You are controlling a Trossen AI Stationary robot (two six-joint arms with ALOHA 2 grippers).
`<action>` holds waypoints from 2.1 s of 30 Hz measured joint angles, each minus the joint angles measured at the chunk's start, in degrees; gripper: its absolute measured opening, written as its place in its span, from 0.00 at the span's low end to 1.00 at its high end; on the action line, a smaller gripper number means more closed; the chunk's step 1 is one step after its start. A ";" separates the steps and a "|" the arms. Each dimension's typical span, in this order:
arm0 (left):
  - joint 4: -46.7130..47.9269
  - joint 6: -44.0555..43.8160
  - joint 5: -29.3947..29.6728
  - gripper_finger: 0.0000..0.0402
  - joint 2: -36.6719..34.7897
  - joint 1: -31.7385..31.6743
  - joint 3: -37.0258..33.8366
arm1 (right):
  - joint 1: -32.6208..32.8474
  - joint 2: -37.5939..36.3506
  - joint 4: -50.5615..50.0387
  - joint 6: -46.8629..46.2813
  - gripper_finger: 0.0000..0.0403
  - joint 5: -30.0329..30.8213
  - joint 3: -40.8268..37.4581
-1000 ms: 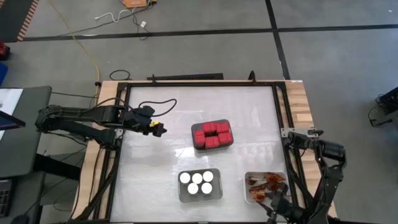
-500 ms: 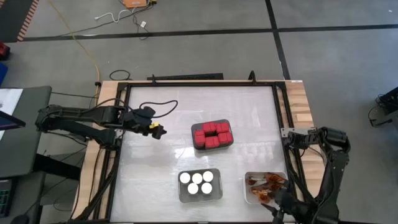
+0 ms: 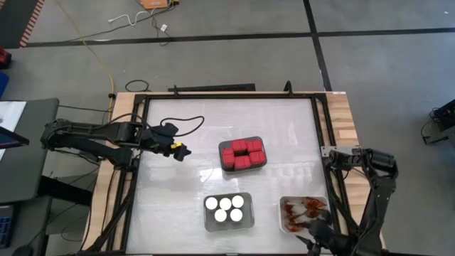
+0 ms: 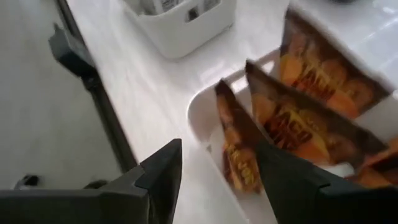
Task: Sort spices by type
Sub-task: Return to Home Position
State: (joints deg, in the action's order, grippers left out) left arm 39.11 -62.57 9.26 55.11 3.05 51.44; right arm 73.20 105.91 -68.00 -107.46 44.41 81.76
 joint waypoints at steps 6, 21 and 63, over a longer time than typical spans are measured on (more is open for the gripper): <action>-0.02 0.01 0.02 0.46 0.00 0.02 0.00 | 0.69 0.02 -3.27 0.02 0.58 -1.68 5.61; -0.05 4.00 0.16 0.46 0.00 0.06 0.00 | -3.80 0.00 -16.52 20.83 0.46 -17.76 17.80; -17.68 57.58 -0.16 0.46 -18.64 2.63 -15.93 | -41.38 -2.82 3.19 70.54 0.16 -12.81 11.86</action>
State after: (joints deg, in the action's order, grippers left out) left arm 21.44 -4.99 9.09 36.47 5.68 35.51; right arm 31.82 103.08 -64.81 -36.92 31.61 93.62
